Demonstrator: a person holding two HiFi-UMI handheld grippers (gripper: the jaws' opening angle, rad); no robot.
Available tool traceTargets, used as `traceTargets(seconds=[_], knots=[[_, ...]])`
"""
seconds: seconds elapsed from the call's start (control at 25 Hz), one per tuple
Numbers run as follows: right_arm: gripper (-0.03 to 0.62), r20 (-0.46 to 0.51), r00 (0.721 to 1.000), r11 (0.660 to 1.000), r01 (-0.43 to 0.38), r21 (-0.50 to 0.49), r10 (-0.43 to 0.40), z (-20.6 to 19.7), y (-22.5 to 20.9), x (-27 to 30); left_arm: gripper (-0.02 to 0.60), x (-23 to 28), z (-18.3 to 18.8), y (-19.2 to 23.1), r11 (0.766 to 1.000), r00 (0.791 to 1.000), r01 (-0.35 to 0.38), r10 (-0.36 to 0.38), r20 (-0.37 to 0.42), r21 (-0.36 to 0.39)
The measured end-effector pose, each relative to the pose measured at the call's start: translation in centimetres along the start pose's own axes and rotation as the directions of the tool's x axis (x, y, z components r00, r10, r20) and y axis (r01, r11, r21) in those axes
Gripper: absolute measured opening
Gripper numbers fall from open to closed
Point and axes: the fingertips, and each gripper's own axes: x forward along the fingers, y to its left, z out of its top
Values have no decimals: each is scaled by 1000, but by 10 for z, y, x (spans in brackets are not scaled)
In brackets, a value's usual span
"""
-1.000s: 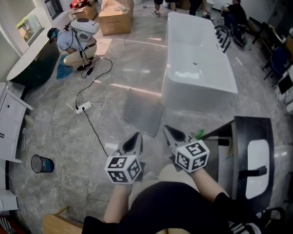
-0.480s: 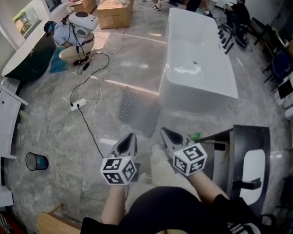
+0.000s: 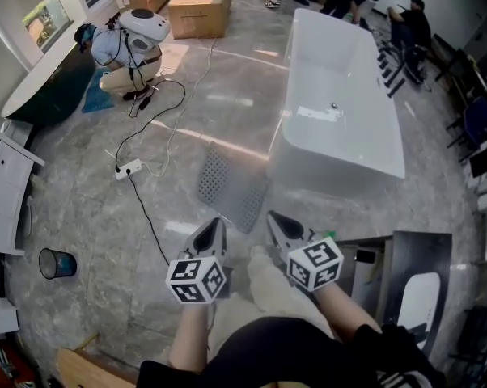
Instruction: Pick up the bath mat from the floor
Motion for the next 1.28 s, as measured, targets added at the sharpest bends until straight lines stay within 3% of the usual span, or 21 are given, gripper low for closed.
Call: traceTargets(seconds=[0.36,0.56,1.28], knots=[[11,-20,1000,1000,3,19,-3,-30,-37,62,0,62,-24,41,1000,1000,-16,16,-22,-7],[11,-28,999,999,19,28,-18,-67,-66,95,0,102,-53,70,1000,999,-24,24,-23,-11],[11,-59,998,999,29,21,-28,-282,-188,224,0,270,-263,192,999,996,-44,42,-82,-26]])
